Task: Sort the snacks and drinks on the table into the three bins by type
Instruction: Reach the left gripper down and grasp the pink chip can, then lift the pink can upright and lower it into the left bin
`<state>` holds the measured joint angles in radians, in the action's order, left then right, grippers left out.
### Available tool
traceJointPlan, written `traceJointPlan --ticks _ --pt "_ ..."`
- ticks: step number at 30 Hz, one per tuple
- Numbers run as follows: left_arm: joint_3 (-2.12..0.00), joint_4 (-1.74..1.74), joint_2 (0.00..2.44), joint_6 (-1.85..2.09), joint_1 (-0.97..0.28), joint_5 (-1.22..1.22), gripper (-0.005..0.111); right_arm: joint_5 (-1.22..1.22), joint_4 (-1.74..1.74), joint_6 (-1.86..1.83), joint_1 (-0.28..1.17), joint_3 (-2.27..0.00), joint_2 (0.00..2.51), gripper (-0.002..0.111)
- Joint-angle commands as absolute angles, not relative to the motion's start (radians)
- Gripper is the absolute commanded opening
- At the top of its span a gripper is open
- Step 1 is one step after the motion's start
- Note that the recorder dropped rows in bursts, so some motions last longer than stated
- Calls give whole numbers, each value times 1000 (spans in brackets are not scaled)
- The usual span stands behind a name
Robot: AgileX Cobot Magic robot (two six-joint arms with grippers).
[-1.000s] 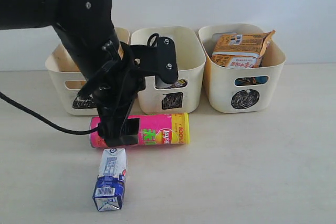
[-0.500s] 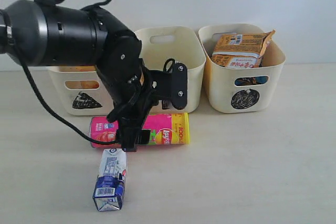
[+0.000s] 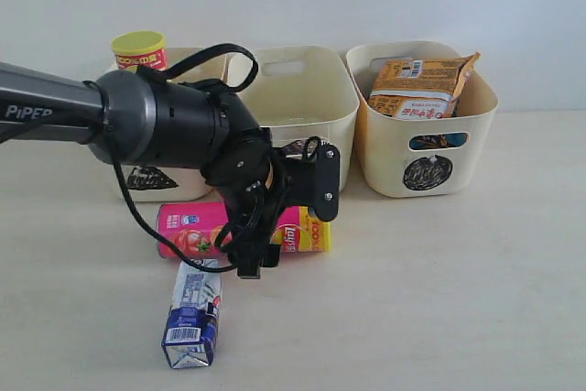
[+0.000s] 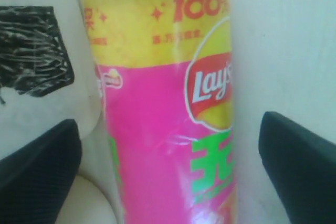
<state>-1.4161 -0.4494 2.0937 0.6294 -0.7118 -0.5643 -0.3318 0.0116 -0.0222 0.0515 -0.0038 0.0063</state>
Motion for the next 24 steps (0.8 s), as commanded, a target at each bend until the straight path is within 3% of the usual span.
traceJointPlan --ticks 1,4,6,13,24 --pt "-1420 -453 2130 614 -719 -543 83 -326 13 -23 50 0 0 2" --pt "-1420 -453 2147 614 -719 -534 75 -326 13 -23 50 0 0 2" --pt "-1420 -453 2148 614 -719 -531 62 -326 13 -23 50 0 0 2" --pt "-1420 -449 2116 614 -719 -531 4 -326 13 -23 50 0 0 2" --pt "-1420 -368 1990 614 -719 -535 4 -326 13 -23 50 0 0 2"
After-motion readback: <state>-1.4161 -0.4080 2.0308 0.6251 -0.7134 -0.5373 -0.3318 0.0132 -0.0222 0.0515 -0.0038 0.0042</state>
